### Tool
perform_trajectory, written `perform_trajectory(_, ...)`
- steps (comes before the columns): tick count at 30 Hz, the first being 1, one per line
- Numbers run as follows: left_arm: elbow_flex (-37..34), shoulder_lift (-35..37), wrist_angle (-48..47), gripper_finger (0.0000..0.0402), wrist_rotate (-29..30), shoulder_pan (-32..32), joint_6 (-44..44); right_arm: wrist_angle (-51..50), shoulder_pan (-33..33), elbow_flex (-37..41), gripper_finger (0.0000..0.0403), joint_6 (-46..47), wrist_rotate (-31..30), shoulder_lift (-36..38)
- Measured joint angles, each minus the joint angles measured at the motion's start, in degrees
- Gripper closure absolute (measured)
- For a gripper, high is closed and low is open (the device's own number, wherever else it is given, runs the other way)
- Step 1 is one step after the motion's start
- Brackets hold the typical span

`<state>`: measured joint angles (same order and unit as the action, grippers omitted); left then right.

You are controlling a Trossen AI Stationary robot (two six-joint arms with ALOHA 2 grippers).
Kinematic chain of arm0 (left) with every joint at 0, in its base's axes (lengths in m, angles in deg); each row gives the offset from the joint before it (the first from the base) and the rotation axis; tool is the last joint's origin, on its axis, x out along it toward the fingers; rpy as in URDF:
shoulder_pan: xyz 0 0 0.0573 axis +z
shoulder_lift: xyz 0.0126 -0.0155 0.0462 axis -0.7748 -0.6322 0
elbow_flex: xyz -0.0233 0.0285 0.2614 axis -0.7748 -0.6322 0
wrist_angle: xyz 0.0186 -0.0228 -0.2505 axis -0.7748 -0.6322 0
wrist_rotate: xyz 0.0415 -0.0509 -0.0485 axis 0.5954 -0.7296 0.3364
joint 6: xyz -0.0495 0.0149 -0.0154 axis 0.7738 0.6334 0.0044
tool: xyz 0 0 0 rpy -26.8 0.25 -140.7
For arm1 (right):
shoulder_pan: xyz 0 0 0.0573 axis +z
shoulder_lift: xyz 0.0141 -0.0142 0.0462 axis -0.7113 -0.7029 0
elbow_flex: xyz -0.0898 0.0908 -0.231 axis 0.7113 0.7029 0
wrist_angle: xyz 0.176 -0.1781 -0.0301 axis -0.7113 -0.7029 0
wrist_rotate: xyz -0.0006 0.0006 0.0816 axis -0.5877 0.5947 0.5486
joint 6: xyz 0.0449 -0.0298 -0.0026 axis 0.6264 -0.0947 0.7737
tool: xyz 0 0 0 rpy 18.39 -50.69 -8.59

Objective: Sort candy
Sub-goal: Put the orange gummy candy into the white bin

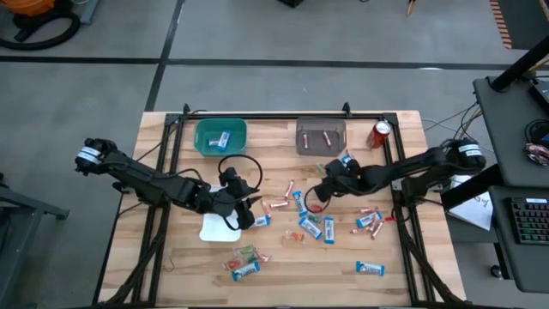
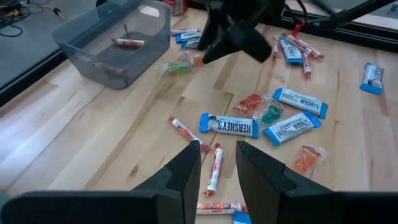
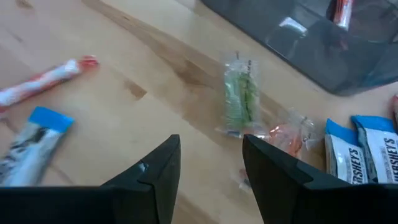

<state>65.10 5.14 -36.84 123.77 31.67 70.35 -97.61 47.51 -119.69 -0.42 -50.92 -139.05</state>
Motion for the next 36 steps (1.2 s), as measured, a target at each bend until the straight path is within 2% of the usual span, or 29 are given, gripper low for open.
perform_trajectory(5,0.0,0.0,0.0,0.0315,0.0,0.0,-0.3,-1.3,-1.1,-1.5,0.0236,0.2,0.5,-3.3)
perform_trajectory(13,0.0,0.0,-0.1,0.0315,0.0,0.0,-0.9,-17.0,-1.1,-3.6,0.0236,12.5,0.3,-3.0)
perform_trajectory(23,0.0,0.0,0.3,0.0315,0.6,0.1,-1.8,-13.0,-1.5,-3.0,0.0236,14.4,0.0,-4.9)
perform_trajectory(31,0.0,0.1,0.3,0.0315,0.6,0.1,-1.9,-11.4,-2.1,-3.0,0.0237,15.0,0.1,-9.4)
perform_trajectory(36,0.0,0.1,0.6,0.0315,0.6,0.1,-2.3,-10.9,-2.1,-3.0,0.0263,15.0,0.0,-10.6)
